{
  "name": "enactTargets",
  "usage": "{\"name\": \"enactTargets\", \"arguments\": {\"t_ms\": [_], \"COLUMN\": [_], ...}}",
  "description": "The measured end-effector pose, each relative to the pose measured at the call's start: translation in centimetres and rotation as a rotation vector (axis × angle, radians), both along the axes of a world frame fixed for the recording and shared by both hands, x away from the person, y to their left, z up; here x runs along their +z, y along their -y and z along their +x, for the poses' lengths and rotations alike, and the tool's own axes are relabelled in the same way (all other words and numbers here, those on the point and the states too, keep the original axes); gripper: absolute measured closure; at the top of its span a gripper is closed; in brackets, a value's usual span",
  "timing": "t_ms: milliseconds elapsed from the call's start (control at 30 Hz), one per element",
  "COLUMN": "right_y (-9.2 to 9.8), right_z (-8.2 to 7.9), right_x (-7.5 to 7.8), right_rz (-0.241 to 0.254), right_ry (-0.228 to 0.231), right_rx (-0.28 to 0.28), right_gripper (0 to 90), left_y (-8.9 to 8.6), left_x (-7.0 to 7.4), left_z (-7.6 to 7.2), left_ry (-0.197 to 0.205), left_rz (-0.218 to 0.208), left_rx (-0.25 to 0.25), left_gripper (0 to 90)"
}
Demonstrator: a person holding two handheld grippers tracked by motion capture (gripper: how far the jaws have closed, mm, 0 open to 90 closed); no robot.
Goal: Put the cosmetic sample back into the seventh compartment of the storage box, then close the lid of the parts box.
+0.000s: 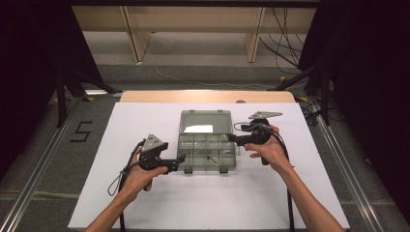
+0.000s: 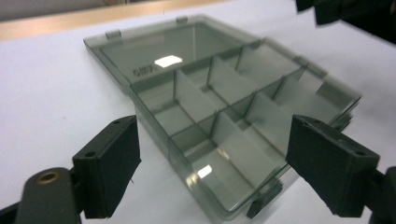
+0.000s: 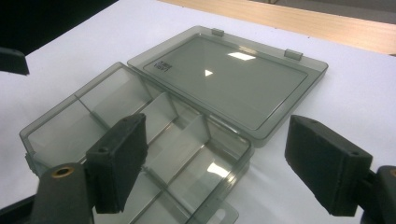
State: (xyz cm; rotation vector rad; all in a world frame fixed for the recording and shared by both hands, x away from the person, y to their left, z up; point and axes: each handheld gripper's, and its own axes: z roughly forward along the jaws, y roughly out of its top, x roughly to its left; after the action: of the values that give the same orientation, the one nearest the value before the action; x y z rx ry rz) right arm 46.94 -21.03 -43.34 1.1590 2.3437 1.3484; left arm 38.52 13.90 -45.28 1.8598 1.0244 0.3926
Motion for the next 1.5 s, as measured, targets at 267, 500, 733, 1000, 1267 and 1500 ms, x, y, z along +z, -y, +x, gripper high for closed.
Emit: {"name": "enactTargets", "arguments": {"t_ms": [267, 500, 733, 1000, 1267, 1500], "right_y": [0.0, 0.3, 0.1, 0.1, 0.4, 0.6], "right_z": [1.0, 1.6, 2.0, 2.8, 3.0, 3.2], "right_x": [0.0, 0.0, -0.1, -0.5, -0.7, -0.9], "right_rz": [-0.009, -0.02, -0.028, -0.028, -0.037, -0.047], "right_ry": [-0.018, -0.032, -0.045, -0.064, -0.064, -0.073], "right_rx": [-0.012, -0.023, -0.037, -0.043, -0.04, -0.057], "right_gripper": [20.3, 20.3, 20.2, 19.8, 19.9, 21.1], "left_y": [0.5, 0.6, 0.6, 1.0, 1.6, 1.9], "left_x": [-0.3, -0.4, -1.1, -1.4, -1.6, -2.0], "left_z": [1.2, 1.6, 2.2, 2.4, 2.6, 2.8], "left_ry": [-0.037, -0.068, -0.106, -0.165, -0.185, -0.216], "left_rz": [0.043, 0.076, 0.112, 0.176, 0.171, 0.215], "left_rx": [0.011, 0.018, 0.018, -0.019, -0.022, -0.013], "left_gripper": [17.4, 21.9, 24.1, 27.5, 39.5, 49.3]}}
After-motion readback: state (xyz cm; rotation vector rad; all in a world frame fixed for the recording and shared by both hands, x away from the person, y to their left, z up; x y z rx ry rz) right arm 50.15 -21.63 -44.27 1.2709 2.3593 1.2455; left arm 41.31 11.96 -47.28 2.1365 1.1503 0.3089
